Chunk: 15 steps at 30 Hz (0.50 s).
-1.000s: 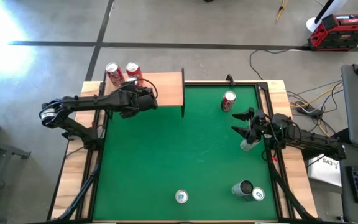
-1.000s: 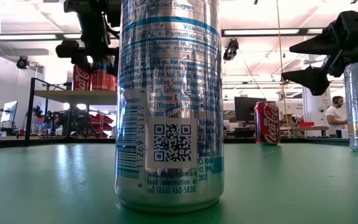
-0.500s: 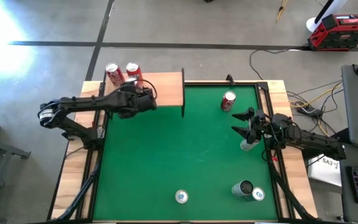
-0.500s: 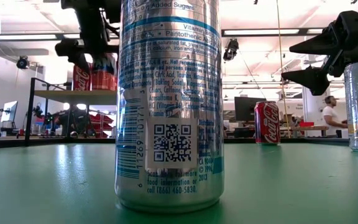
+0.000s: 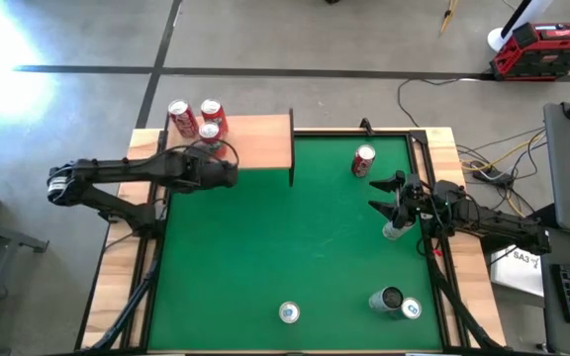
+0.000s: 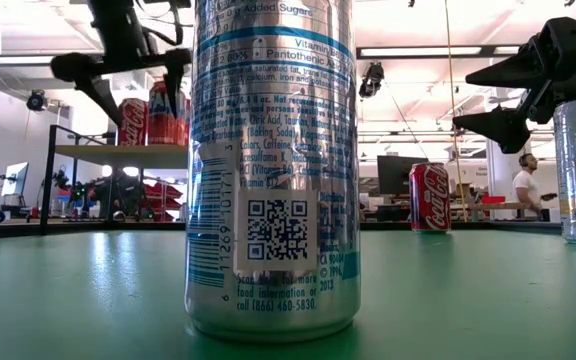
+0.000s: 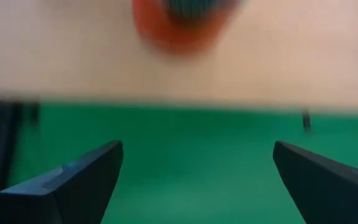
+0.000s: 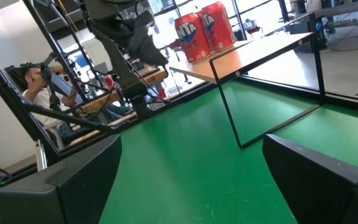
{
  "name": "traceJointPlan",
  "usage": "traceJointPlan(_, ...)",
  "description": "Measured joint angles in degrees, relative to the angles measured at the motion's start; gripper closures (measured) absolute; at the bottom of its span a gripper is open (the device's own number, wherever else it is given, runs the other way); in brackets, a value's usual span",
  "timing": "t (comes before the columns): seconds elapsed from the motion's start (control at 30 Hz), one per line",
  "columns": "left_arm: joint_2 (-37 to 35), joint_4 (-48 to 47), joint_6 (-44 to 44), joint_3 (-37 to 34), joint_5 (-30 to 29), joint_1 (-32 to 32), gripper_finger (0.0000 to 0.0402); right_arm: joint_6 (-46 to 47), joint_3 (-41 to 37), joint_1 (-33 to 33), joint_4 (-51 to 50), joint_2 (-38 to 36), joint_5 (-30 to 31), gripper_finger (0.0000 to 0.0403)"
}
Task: Place canned beverage on shelf
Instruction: Put the left blue soda can on the shelf
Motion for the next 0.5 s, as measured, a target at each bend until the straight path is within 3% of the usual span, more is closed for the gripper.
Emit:
traceJointPlan(0.17,1.1,0.9,-3.7,0.0,9.6,-3.7,0.0003,0.0,0.0,0.0,0.0,0.0,0.0,0.0021)
traceJointPlan(0.37,4.5,4.4,-9.5,0.1,10.7,-12.2,0.0021,0.0,0.0,0.0,0.0,0.0,0.0,0.0021)
traceJointPlan(0.5,8.4,3.8,-14.7,4.1,10.7,-16.4,0.0038,0.0,0.0,0.0,0.0,0.0,0.0,0.0021)
